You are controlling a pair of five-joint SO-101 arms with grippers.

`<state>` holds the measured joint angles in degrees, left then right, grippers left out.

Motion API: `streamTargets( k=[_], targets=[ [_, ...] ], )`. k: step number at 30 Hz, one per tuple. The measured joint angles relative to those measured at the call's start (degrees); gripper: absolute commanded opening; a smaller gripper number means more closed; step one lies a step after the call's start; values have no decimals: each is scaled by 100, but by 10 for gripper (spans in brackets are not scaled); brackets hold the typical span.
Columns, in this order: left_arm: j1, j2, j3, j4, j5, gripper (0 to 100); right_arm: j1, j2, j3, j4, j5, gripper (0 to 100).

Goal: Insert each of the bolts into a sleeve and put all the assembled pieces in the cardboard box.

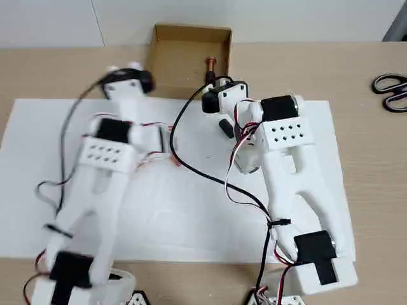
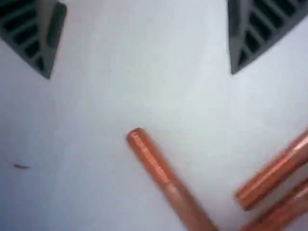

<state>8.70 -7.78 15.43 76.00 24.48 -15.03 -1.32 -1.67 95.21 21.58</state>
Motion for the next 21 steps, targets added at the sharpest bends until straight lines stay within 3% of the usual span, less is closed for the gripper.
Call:
streamTargets(
  k=[3,11,21],
  targets=[
    [105,484,0,-396,343,224,0,0,62,0,0,4],
    [-18,1424,0,-1451,2365,224,0,0,62,0,0,4],
    [-9,1978,0,-1899,2954,222,0,0,62,0,0,4]
  ],
)
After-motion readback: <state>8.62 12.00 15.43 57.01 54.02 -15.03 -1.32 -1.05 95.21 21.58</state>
